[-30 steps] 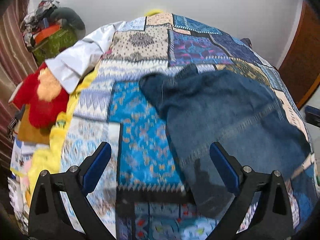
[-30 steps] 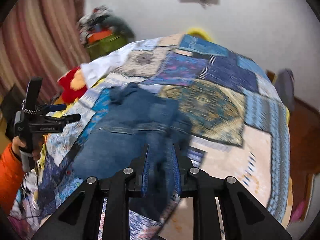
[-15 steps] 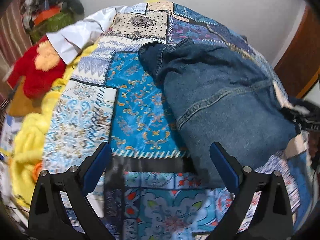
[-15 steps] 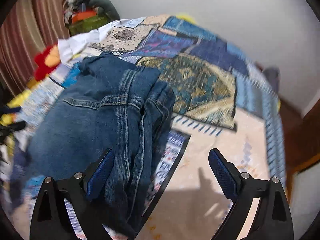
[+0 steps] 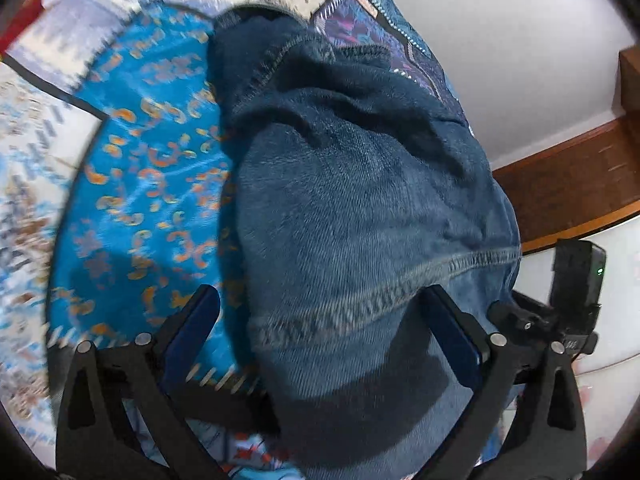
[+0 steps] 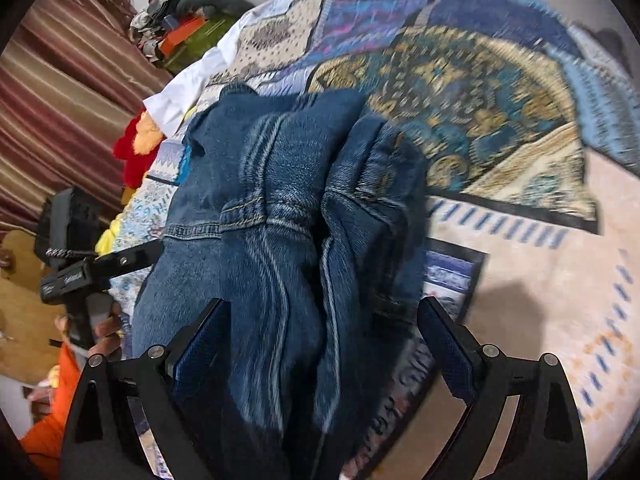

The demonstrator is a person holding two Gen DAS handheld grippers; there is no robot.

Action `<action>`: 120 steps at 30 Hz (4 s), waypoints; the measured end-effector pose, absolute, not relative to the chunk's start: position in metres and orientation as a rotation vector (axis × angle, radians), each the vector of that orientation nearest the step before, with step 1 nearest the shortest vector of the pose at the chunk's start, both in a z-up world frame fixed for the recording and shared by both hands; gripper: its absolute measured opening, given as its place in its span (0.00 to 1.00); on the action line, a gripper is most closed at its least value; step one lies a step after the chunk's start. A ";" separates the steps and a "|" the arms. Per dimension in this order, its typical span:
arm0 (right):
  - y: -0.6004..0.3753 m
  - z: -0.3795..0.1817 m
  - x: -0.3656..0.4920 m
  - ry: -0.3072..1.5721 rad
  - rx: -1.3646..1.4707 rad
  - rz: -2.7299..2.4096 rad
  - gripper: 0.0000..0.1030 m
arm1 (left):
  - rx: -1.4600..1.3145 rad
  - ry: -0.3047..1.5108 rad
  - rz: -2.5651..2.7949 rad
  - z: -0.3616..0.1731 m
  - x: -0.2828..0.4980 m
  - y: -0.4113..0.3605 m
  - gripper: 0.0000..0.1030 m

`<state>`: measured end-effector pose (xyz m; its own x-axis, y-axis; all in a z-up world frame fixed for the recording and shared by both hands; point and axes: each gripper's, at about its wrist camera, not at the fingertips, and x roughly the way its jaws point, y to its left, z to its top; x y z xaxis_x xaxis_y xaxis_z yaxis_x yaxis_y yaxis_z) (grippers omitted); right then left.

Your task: Fold large clothes

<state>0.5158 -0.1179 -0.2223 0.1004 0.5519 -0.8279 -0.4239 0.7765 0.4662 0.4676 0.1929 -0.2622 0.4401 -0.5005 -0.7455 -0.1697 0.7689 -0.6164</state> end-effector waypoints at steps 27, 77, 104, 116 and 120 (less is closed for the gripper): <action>-0.081 -0.151 0.502 1.172 0.201 0.789 0.41 | -0.419 0.938 -0.240 -0.141 0.446 0.150 0.55; 0.035 -0.141 0.399 0.977 -0.089 0.885 0.64 | -0.055 0.908 0.234 -0.170 0.300 0.281 0.67; 0.055 -0.171 0.369 1.019 -0.214 0.901 0.64 | 0.004 0.984 0.128 -0.190 0.295 0.227 0.80; -0.032 -0.158 0.321 1.055 -0.082 0.760 0.64 | -0.021 0.982 0.253 -0.179 0.205 0.210 0.80; -0.049 -0.108 0.294 0.905 -0.021 0.762 0.64 | -0.073 0.843 0.296 -0.128 0.177 0.210 0.80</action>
<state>0.2939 -0.0493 -0.1080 0.3779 0.5875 -0.7155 -0.6048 0.7418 0.2897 0.1774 0.2099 -0.1281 0.6271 0.2287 -0.7446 -0.2863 0.9567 0.0526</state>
